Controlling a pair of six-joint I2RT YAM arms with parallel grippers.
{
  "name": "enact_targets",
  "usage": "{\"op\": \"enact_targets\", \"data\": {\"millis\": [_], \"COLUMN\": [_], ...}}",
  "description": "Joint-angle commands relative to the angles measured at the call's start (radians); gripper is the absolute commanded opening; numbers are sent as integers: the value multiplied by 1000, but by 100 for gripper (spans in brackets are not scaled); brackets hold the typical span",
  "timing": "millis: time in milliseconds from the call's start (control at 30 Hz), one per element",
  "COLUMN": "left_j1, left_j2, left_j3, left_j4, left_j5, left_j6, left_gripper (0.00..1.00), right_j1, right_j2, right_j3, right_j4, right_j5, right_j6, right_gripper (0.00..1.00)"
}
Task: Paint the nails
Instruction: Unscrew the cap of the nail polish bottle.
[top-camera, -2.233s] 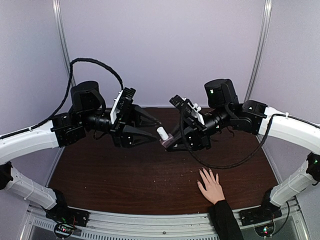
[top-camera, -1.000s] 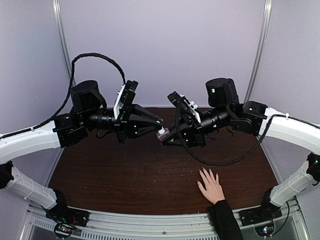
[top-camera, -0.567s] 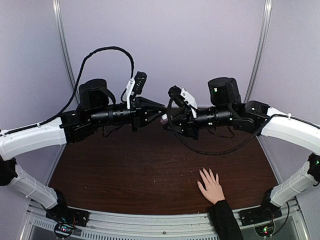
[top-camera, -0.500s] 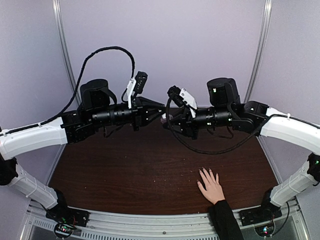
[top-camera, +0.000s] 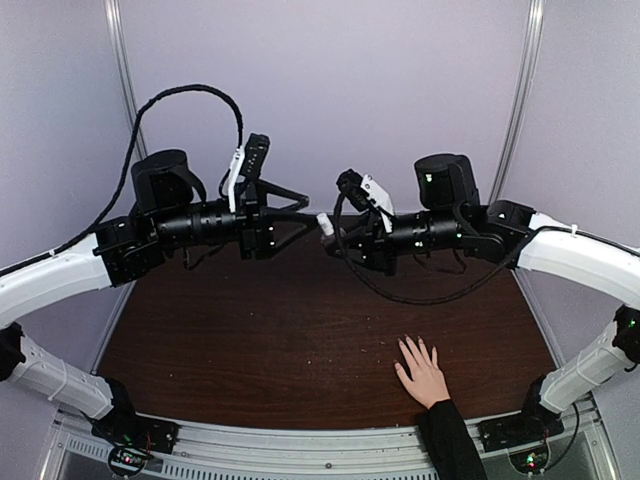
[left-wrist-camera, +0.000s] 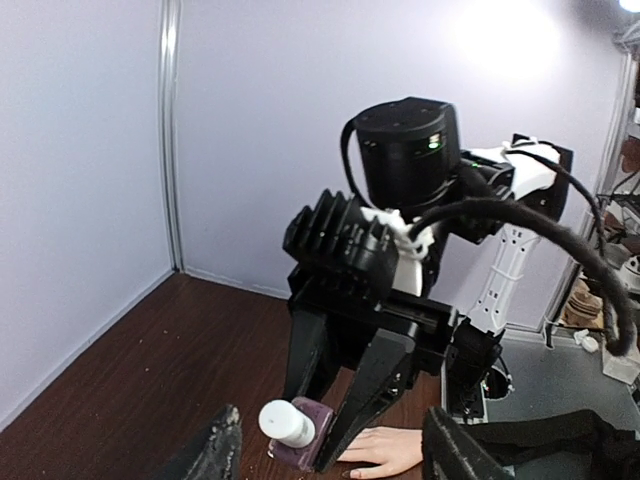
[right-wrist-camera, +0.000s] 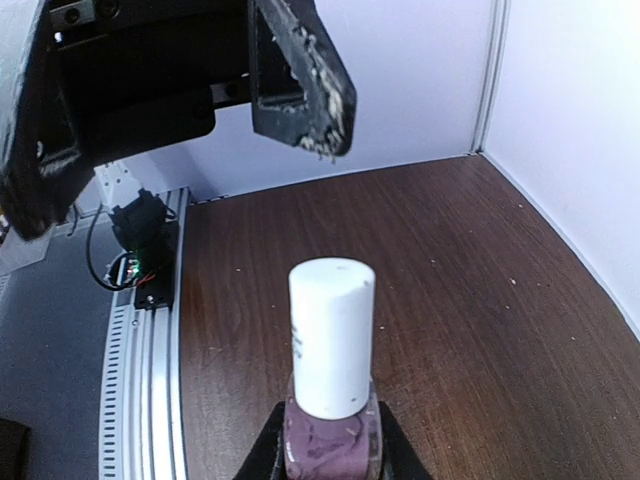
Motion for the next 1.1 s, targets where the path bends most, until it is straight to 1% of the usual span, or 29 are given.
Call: {"op": "enact_targets", "data": {"millis": [0,133,233,367,500,567,800,967,1067], "left_j1": [11,11,12,11,9,7,-19,-20,-21], "left_j2": [-27,-11,-1,23,60,73,89,85,74], "left_j3": [-9,4,-12,-15,-24,-26,-22,-26,-36], "left_j4": [2,37,105,174,280,311,319,310,306], "left_j5": [210,277,333,398,450,458,457,444,416], "left_j6": [96,88,82,52,-23,-43,-27,-35,-40], "left_gripper": [62,56,53,48,44,38,20,0,0], "right_j1": [-12,-12,-11,-10,-10,-9,-10,-13,-21], "right_j2": [-38,-39,-34,-8,2,11,19,4,-9], "right_j3": [-8,-8,-5,26,30,32,25,12,4], "right_j4": [58,107,141,127,137,144,187,199,198], "right_j5": [-243,-420,-502,-575,-588,-596,-610,-577,-516], "right_j6": [-10,9,40,55,62,69,108,109,109], "right_gripper": [2,2,2,1,1,0,1,1,1]}}
